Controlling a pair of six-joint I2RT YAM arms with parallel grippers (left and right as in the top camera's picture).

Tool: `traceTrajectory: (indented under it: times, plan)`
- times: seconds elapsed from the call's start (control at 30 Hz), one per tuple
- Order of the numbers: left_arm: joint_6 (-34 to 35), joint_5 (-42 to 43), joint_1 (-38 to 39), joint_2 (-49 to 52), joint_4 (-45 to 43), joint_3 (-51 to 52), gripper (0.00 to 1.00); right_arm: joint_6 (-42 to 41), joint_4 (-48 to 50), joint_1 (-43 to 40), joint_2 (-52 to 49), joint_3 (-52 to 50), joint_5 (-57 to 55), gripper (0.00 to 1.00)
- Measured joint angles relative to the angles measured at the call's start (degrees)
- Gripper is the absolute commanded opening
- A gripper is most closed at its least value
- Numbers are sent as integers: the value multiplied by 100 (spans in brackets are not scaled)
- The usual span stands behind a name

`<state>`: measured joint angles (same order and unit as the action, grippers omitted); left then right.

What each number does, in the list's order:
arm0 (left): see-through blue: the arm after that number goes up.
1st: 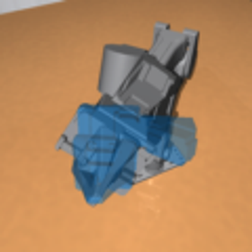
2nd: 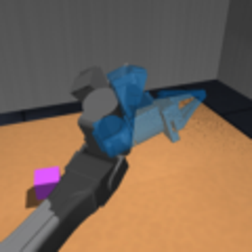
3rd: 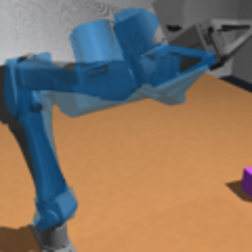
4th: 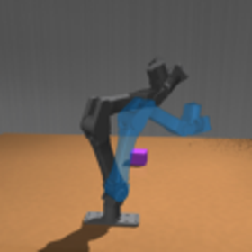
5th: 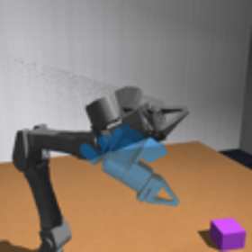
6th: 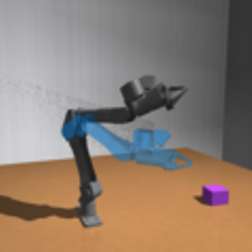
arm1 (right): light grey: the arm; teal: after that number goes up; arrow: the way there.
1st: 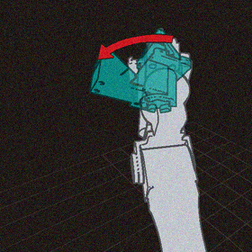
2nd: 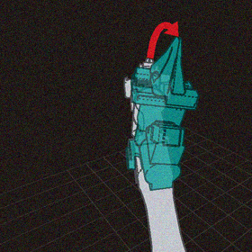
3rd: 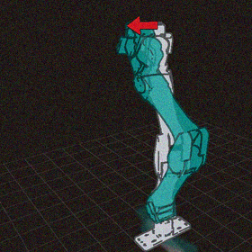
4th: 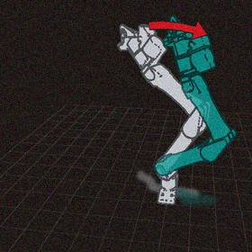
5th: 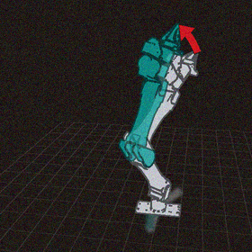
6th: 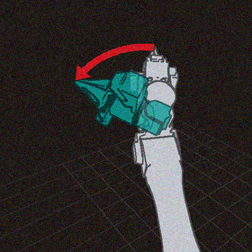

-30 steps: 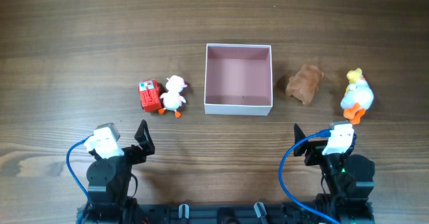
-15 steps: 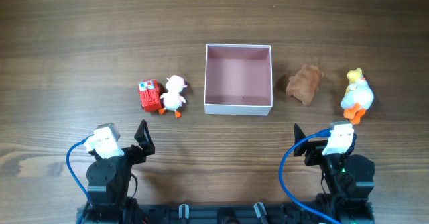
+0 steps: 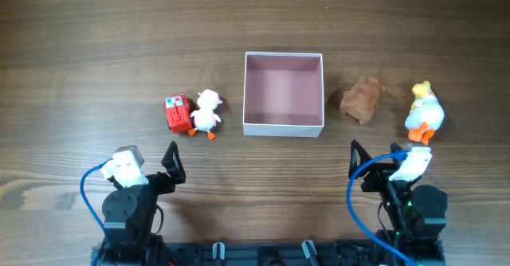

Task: Pack container
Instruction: 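Reach the right gripper to the brown plush and grasp it, then carry the brown plush with the right gripper into the box and release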

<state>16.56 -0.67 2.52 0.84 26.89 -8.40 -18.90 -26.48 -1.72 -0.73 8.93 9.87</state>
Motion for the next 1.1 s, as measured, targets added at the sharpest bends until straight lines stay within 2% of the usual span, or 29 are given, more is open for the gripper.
traceTrajectory:
  times: [0.07,0.2,0.3,0.47,0.67,0.73,0.9,0.93,1.1]
  plan:
    - [0,223,0,0,-149,0,100,-474,363,0,0,-11,236,99]
    - [0,310,0,59,-133,-297,100,-675,634,0,-164,192,748,100]
    - [7,238,0,535,-170,-1110,100,-590,470,0,-1058,1029,935,99]
    - [26,138,0,2280,164,-2450,100,-92,-479,0,-3340,3145,1014,99]
    - [24,55,0,5003,1043,-4266,100,636,-2682,0,-6505,6006,566,100]
    - [24,-76,0,5755,1287,-4699,100,723,-3038,0,-7464,6651,321,100]
    - [24,-404,0,7169,1451,-4994,100,750,-2938,0,-8887,6826,118,100]
    - [24,-422,0,7300,1453,-4994,100,750,-2935,0,-8935,6826,111,100]
    - [24,-444,0,7678,1456,-4994,100,254,-2697,0,-10445,6850,-417,100]
